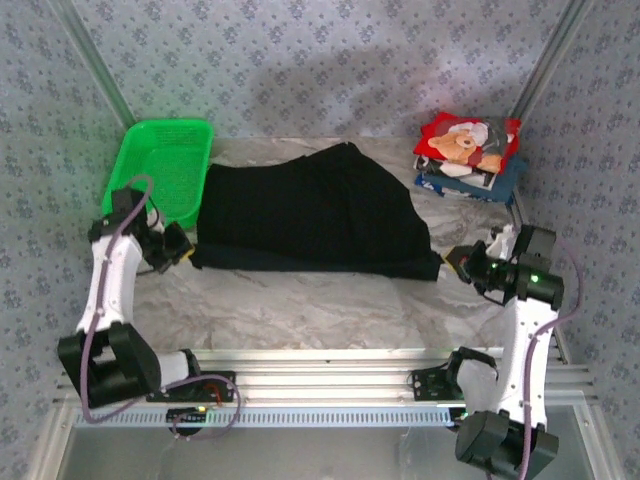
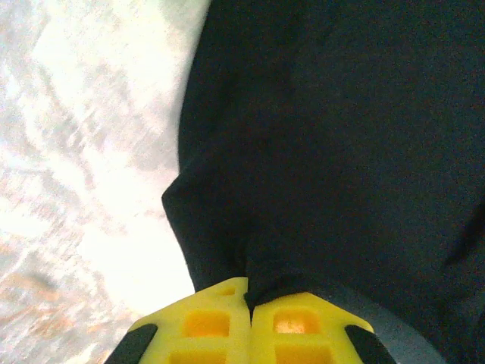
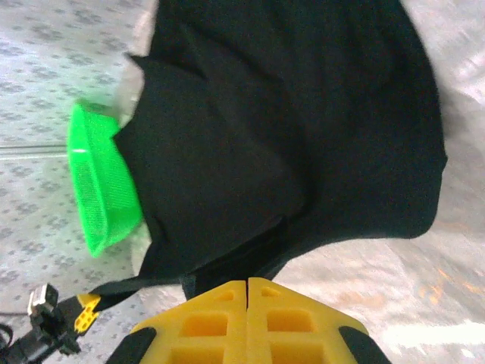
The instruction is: Fold and stack the t-shirts
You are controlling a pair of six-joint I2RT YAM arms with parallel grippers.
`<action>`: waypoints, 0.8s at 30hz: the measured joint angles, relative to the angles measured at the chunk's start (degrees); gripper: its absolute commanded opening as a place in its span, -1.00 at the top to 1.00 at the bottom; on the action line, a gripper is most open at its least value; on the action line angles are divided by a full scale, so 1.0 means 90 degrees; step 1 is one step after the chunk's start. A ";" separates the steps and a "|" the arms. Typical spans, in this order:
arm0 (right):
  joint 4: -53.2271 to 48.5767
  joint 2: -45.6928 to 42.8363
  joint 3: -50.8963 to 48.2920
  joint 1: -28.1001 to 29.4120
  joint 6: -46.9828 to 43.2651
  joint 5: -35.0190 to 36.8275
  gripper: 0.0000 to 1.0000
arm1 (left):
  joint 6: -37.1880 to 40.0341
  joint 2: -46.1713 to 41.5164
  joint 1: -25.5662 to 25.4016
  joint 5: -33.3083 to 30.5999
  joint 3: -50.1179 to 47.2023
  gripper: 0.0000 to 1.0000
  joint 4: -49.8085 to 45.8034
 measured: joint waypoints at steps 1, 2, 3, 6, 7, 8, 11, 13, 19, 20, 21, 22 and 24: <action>-0.0216 -0.0104 -0.0146 -0.0010 -0.0015 0.0153 1.00 | -0.0024 -0.0243 0.0000 -0.0070 -0.0316 1.00 0.0019; -0.0396 -0.0189 -0.0262 -0.0027 -0.0019 0.0274 1.00 | -0.0083 -0.0440 0.0000 -0.0138 -0.0580 1.00 0.0049; -0.0627 -0.0294 -0.0391 -0.0051 -0.0027 0.0420 1.00 | -0.0143 -0.0646 0.0000 -0.0177 -0.0862 1.00 0.0058; -0.1180 -0.0629 -0.0646 -0.0131 -0.0039 0.0804 1.00 | -0.0316 -0.0899 -0.0007 -0.0384 -0.1229 1.00 -0.0119; -0.1316 -0.0719 -0.0680 -0.0153 -0.0039 0.0903 1.00 | -0.0359 -0.0901 0.0002 -0.0440 -0.1226 1.00 -0.0146; -0.1428 -0.0787 -0.0682 -0.0168 -0.0041 0.1003 1.00 | -0.0406 -0.0901 0.0010 -0.0525 -0.1226 1.00 -0.0148; -0.1797 -0.0913 -0.0627 -0.0219 -0.0070 0.1379 1.00 | -0.0549 -0.0942 0.0029 -0.0680 -0.1226 1.00 -0.0289; -0.2086 -0.0913 -0.0430 -0.0270 -0.0107 0.1741 1.00 | -0.0699 -0.1103 0.0044 -0.0680 -0.1226 1.00 -0.0432; -0.2562 -0.0981 0.0321 -0.0398 -0.0160 0.2640 1.00 | -0.1052 -0.1603 0.0104 -0.0670 -0.1513 1.00 -0.0733; -0.2596 -0.0986 0.0379 -0.0410 -0.0160 0.2730 1.00 | -0.1086 -0.1615 0.0124 -0.0682 -0.1540 1.00 -0.0816; -0.2630 -0.0986 0.0440 -0.0420 -0.0160 0.2812 1.00 | -0.1134 -0.1620 0.0138 -0.0685 -0.1545 1.00 -0.0901; -0.2654 -0.0986 0.0488 -0.0427 -0.0158 0.2866 1.00 | -0.1171 -0.1637 0.0153 -0.0690 -0.1545 1.00 -0.0947; -0.2662 -0.0986 0.0563 -0.0435 -0.0158 0.2834 1.00 | -0.1222 -0.1702 0.0182 -0.0702 -0.1537 1.00 -0.1052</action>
